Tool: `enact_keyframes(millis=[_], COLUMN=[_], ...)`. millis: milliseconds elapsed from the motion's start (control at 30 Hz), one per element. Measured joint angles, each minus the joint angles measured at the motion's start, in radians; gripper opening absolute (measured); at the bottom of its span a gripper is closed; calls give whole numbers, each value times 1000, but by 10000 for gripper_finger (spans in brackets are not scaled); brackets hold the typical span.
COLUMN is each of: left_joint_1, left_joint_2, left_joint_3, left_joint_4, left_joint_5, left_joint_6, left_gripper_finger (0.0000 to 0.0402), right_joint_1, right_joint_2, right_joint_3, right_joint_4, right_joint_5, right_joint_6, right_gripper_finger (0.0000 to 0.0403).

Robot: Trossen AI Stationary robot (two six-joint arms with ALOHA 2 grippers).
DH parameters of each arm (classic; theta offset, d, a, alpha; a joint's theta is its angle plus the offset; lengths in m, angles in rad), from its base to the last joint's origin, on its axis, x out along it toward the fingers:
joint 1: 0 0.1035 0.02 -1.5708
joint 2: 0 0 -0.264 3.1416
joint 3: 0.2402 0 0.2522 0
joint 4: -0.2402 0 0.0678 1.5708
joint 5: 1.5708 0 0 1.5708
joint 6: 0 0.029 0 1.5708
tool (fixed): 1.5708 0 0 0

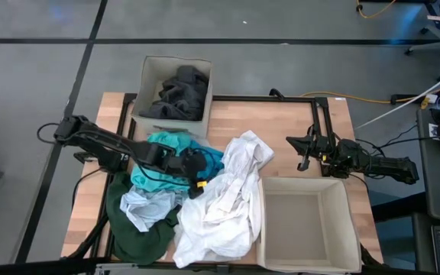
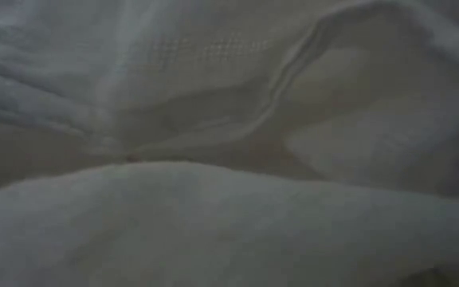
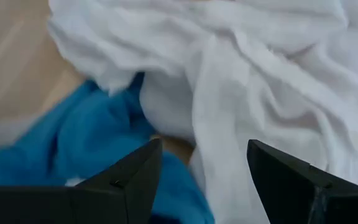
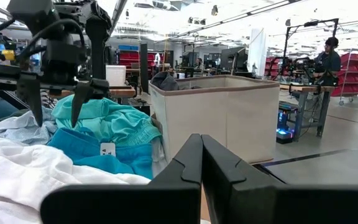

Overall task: Sort clothes
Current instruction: Put the white polo into the bottom white laundry bin

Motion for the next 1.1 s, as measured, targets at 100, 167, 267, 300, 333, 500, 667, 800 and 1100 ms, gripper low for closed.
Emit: enact_keyframes(millis=[100,167,267,300,333,500,667,800,1100], left_joint_1=[-2,-5,-14,-17,-21,-45,-47,-48,-58], left_joint_2=[-13,-23,-34,-36,-37,-23,-16,-10,138], left_joint_3=[50,85,104,103,100,64,14,-17,-50], left_joint_4=[-106,-163,-214,-221,-218,-189,-4,157,309], left_joint_5=[5,4,4,5,5,5,55,112,135], left_joint_6=[-35,-51,-62,-71,-78,-108,-73,-13,39], left_gripper_finger=[226,226,226,226,226,226,226,226,226], right_joint_1=[0,0,0,0,0,0,0,0,0], right_joint_2=[0,0,0,0,0,0,0,0,0], right_joint_3=[0,0,0,0,0,0,0,0,0], right_joint_4=[0,0,0,-4,-9,-13,-13,-14,-24], right_joint_5=[0,0,-1,-4,-7,-8,-8,-8,-8], right_joint_6=[0,0,0,0,0,0,0,0,0], right_gripper_finger=[5,5,5,5,5,5,5,5,5])
